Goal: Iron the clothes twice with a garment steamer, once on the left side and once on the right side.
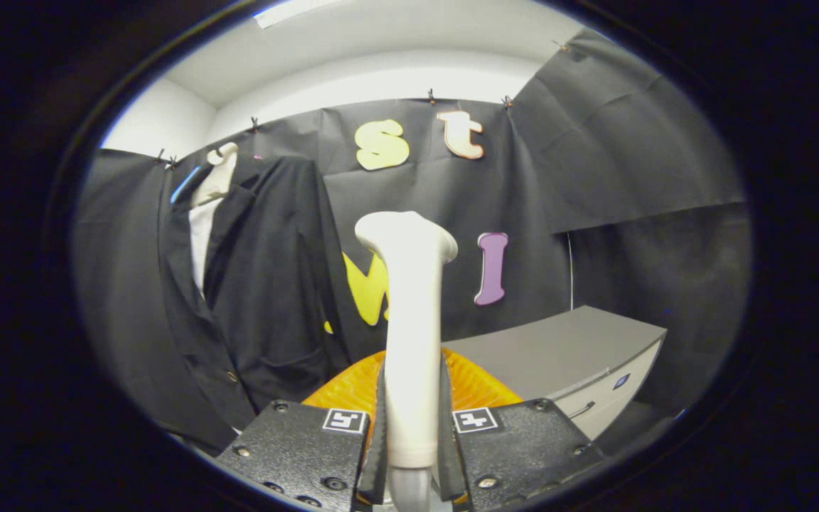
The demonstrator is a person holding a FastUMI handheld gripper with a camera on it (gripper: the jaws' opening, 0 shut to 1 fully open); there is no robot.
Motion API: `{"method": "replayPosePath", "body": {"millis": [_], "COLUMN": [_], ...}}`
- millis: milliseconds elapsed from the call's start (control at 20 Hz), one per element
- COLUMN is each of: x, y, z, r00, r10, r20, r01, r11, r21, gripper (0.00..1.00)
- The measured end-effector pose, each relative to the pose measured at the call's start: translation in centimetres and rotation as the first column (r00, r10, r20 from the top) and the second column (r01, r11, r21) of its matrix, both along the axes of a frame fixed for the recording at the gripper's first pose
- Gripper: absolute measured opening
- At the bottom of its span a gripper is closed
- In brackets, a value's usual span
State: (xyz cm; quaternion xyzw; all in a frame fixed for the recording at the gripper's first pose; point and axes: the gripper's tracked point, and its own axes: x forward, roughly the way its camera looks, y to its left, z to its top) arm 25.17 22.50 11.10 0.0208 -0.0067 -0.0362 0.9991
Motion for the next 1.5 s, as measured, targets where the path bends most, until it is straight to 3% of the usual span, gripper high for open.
{"method": "replayPosePath", "body": {"millis": [250, 700, 1050, 1500], "x": [-1.6, 0.1, 3.9, 7.5], "y": [5.8, 13.9, 15.3, 16.3], "z": [1.7, 3.7, 7.0, 7.9], "r00": [0.997, 0.98, 0.962, 0.962], "r10": [0.017, 0.153, 0.163, 0.166], "r20": [0.074, 0.127, 0.219, 0.217], "r01": [-0.014, -0.137, -0.131, -0.134], "r11": [0.999, 0.982, 0.979, 0.979], "r21": [-0.041, -0.128, -0.154, -0.153], "gripper": [0.31, 0.31, 0.31, 0.31]}}
